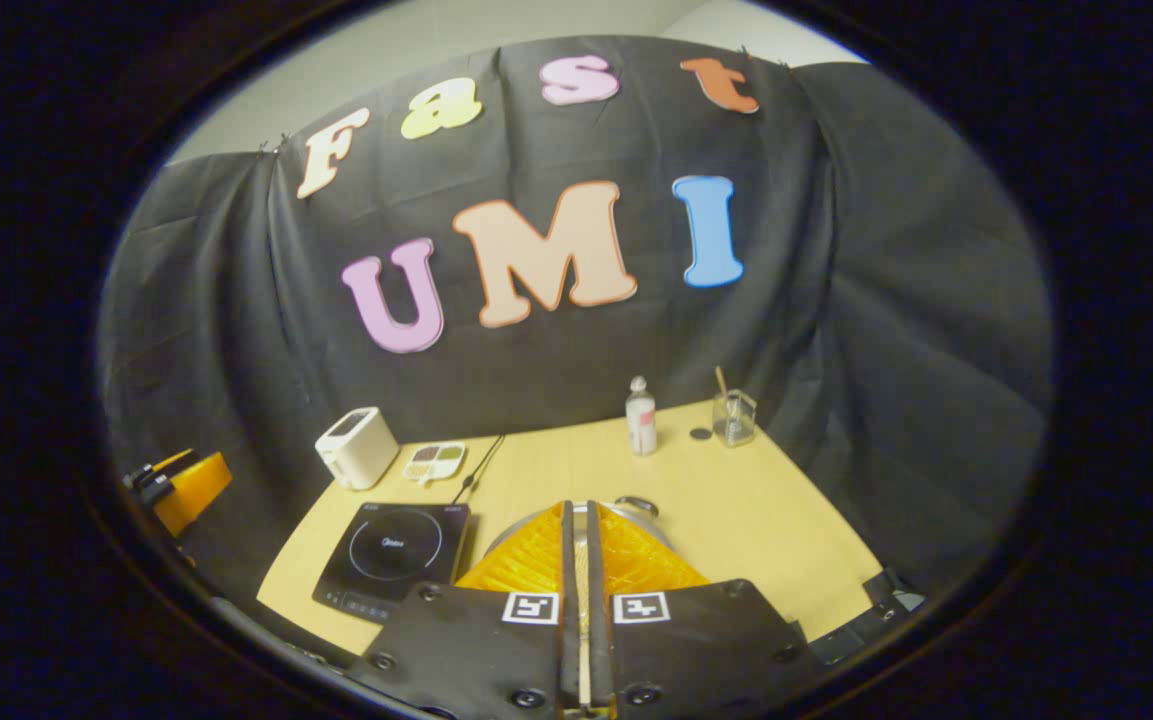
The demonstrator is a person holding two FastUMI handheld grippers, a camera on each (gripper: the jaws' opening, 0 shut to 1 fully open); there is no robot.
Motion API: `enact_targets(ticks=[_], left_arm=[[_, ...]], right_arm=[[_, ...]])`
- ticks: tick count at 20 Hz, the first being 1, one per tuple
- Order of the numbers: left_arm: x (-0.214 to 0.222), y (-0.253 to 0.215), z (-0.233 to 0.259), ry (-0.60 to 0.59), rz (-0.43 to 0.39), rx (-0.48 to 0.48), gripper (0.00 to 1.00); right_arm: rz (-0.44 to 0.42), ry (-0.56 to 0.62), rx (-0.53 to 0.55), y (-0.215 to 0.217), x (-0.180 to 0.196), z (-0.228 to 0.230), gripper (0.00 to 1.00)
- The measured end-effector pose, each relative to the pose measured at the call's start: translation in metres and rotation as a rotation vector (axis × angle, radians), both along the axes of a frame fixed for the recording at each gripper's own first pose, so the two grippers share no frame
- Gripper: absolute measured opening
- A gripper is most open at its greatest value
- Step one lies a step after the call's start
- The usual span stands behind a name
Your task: First push the handle of the pot to place it horizontally, then grasp the pot with both hands and set it on the induction cooktop.
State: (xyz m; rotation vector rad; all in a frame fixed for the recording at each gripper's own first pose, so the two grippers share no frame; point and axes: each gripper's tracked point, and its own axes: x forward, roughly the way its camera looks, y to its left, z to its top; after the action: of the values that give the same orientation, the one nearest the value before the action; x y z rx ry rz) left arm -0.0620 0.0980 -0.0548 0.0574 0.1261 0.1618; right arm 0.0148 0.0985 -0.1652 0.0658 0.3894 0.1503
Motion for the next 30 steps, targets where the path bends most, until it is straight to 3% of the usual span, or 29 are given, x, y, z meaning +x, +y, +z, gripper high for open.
enact_targets(ticks=[3,4,6,7,9,11,19,23,30], left_arm=[[-0.009,0.019,-0.008,0.020,0.034,0.006,0.92],[-0.013,0.025,-0.009,0.023,0.046,0.006,0.96],[-0.020,0.038,-0.012,0.029,0.074,0.008,0.92],[-0.022,0.043,-0.015,0.030,0.087,0.007,0.92],[-0.028,0.052,-0.020,0.038,0.110,-0.001,0.96],[-0.031,0.058,-0.025,0.045,0.127,-0.010,0.92],[-0.039,0.074,-0.037,0.072,0.171,-0.012,0.94],[-0.041,0.075,-0.045,0.090,0.182,-0.023,0.94],[-0.044,0.082,-0.062,0.127,0.202,-0.043,0.94]], right_arm=[[0.024,0.127,-0.033,0.013,-0.004,-0.048,0.06],[0.032,0.170,-0.045,0.017,-0.007,-0.063,0.00],[0.058,0.261,-0.062,0.026,-0.011,-0.094,0.00],[0.062,0.304,-0.070,0.028,-0.012,-0.107,0.06],[0.071,0.390,-0.080,0.033,-0.019,-0.133,0.06],[0.079,0.472,-0.101,0.034,-0.026,-0.159,0.06],[0.139,0.765,-0.184,0.036,-0.059,-0.241,0.06],[0.132,0.859,-0.191,0.039,-0.064,-0.264,0.06],[0.102,0.869,-0.285,0.040,-0.039,-0.295,0.06]])
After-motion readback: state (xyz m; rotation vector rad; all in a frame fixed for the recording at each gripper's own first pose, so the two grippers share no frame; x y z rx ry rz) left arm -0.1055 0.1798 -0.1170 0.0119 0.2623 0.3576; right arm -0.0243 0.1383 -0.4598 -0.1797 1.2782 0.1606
